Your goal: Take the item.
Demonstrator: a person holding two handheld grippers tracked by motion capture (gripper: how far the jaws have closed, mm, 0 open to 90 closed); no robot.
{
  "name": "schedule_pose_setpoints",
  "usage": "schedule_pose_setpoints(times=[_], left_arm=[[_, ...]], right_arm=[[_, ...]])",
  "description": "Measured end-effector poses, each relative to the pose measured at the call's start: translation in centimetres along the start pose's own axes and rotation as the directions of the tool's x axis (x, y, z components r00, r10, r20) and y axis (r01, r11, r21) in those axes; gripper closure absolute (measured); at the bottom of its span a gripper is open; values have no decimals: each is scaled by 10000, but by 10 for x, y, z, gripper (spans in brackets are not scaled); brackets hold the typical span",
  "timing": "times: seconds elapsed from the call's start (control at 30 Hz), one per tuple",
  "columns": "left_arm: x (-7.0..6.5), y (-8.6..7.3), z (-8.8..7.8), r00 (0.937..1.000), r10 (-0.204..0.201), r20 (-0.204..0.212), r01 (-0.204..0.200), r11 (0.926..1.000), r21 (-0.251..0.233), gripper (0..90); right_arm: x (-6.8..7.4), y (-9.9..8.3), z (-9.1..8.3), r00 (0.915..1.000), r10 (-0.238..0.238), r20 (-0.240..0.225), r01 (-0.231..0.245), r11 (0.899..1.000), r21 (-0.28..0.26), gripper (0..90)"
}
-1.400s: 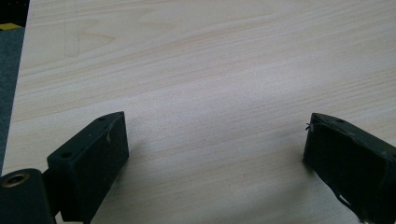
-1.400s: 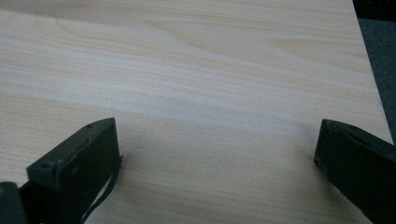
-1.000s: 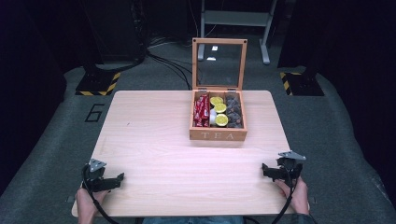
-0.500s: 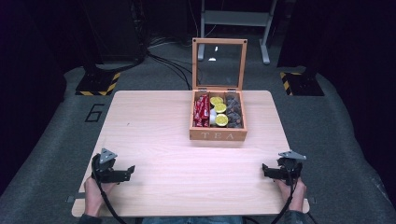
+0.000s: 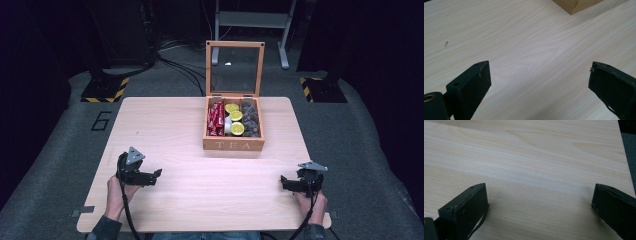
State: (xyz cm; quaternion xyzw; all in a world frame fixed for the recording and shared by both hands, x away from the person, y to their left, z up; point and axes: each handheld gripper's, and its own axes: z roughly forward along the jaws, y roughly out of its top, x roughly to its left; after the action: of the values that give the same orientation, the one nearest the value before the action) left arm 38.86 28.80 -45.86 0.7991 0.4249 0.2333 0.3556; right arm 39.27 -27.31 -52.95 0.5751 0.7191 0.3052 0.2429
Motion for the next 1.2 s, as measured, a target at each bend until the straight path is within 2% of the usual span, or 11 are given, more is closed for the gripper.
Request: schedule_pose_setpoints(times=[0.13, 0.3, 0.53, 1.2], left_arm=[[-3, 14, 4, 9994, 320, 141, -320, 9995, -28, 47], [-6, 26, 5, 9989, 423, 224, -415, 9986, -331, 51], [-12, 45, 10, 9953, 863, 435, -845, 9955, -423, 60], [-30, 85, 41, 9873, 984, 1251, -889, 9929, -796, 73]], right_arm=[[0, 0, 0, 10000, 6, 0, -6, 10000, 4, 0], [0, 0, 0, 10000, -5, -8, 5, 10000, 2, 0], [0, 0, 0, 10000, 0, -16, 0, 10000, 17, 0], [1, 0, 0, 10000, 3, -83, -3, 10000, 34, 0]])
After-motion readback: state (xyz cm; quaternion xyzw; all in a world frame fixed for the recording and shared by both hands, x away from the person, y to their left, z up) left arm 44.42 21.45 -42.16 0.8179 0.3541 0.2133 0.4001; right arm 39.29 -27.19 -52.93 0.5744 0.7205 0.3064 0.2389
